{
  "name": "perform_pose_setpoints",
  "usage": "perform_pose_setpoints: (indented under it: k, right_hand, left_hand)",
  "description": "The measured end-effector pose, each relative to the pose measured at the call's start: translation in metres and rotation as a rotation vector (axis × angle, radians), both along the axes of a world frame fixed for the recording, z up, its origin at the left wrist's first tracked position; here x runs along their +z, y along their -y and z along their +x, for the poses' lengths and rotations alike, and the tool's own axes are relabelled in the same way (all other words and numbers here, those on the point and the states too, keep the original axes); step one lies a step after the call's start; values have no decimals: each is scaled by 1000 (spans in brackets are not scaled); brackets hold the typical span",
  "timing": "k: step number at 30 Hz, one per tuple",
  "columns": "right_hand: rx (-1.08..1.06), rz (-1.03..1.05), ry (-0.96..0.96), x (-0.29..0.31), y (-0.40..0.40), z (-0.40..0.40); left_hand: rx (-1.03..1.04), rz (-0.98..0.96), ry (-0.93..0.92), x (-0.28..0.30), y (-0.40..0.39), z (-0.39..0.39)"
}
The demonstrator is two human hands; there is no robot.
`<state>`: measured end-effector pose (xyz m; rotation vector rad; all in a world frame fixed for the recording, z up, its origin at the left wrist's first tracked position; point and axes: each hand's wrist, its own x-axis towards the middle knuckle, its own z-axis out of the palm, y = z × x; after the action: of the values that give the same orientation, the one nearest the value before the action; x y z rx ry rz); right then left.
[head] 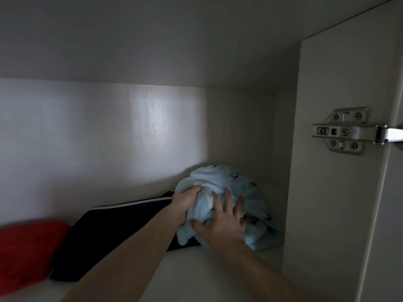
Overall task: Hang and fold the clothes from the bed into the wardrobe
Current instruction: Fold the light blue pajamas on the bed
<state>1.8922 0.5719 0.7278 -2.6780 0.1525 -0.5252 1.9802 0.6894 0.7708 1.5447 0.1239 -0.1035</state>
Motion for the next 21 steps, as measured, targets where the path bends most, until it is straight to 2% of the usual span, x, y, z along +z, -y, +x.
perform_pose_setpoints:
  k: [2,4,8,12,14,16,21]
  right_hand:
    - [-11,15,21,-4,15,11]
    - [-15,4,21,-3,27,25]
    - [-11,-13,37,-4,37,53]
    - [-1,-60,28,-9,39,73]
    - [-9,-73,37,-12,37,77]
    - [-5,-67,55,-16,35,77]
    - [55,18,154,-28,35,56]
  left_hand:
    - [-74,-72,-42,5,-3,-5]
    - [-98,-11,-51,7,-14,-17]
    - [-125,664,299,-16,-49,-41]
    - [-139,1251,523,-59,-81,-73]
    - [-130,1432,589,-75,-95,-82]
    - [-67,1447,591,-82,-101,-83]
    - [53,1319,548,-87,-90,-72]
